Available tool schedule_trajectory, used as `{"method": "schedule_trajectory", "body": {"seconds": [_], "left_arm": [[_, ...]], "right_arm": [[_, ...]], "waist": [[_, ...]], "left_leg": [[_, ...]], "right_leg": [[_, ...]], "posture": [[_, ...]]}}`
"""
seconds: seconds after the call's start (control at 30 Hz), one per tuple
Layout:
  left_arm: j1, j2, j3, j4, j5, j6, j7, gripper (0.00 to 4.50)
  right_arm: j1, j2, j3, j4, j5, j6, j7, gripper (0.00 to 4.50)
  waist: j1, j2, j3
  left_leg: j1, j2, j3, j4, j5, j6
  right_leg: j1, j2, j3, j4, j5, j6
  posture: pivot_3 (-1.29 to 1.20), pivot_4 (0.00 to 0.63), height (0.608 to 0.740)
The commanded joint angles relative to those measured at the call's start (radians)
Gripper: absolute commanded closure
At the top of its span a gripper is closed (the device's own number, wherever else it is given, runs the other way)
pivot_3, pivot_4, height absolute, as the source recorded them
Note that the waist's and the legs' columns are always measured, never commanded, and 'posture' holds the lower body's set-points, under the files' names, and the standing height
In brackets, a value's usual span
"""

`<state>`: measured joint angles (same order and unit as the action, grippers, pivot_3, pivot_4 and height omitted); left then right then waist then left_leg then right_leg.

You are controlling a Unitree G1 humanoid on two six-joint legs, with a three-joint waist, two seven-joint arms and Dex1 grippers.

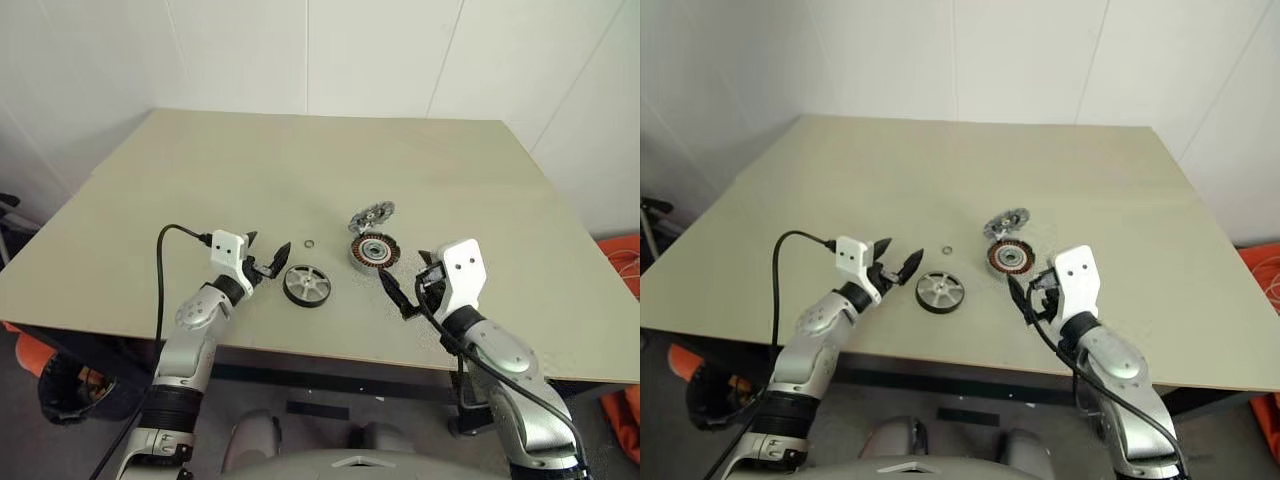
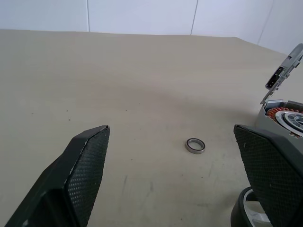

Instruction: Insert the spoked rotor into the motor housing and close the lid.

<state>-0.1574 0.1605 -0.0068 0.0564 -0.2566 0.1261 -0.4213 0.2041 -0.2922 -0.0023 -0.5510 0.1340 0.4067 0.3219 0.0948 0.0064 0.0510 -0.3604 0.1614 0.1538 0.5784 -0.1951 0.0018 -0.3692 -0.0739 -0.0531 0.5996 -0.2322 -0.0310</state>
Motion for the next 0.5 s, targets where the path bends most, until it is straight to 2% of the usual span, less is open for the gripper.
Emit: {"method": "schedule_trajectory", "body": {"seconds": [0.03,0.3,0.5], "left_arm": [[-0.014,0.024,-0.002,-0.027,0.005,-0.034,-0.038,0.02],[-0.008,0.051,0.008,-0.010,-0.003,-0.048,-0.088,0.02],[0.020,0.067,0.008,-0.037,-0.028,-0.031,-0.132,0.02]], "right_arm": [[0.034,0.002,0.004,-0.016,0.016,-0.061,0.021,0.00],[0.047,-0.051,0.001,-0.060,0.131,0.015,0.133,0.00],[0.027,-0.058,-0.008,-0.062,0.176,0.078,0.128,0.00]], "waist": [[0.000,0.000,0.000],[0.000,0.000,0.000],[0.000,0.000,0.000]], "left_leg": [[0.000,0.000,0.000,-0.001,0.000,0.000],[0.000,0.000,0.000,-0.001,0.000,0.001],[0.000,0.000,0.000,-0.001,0.000,0.001]], "right_leg": [[0.000,0.000,0.000,-0.001,0.000,0.000],[0.002,0.000,0.000,-0.004,0.000,0.000],[0.002,0.000,0.000,-0.004,0.000,0.000]], "posture": [[0.00,0.000,0.740],[0.00,0.000,0.740],[0.00,0.000,0.740]]}}
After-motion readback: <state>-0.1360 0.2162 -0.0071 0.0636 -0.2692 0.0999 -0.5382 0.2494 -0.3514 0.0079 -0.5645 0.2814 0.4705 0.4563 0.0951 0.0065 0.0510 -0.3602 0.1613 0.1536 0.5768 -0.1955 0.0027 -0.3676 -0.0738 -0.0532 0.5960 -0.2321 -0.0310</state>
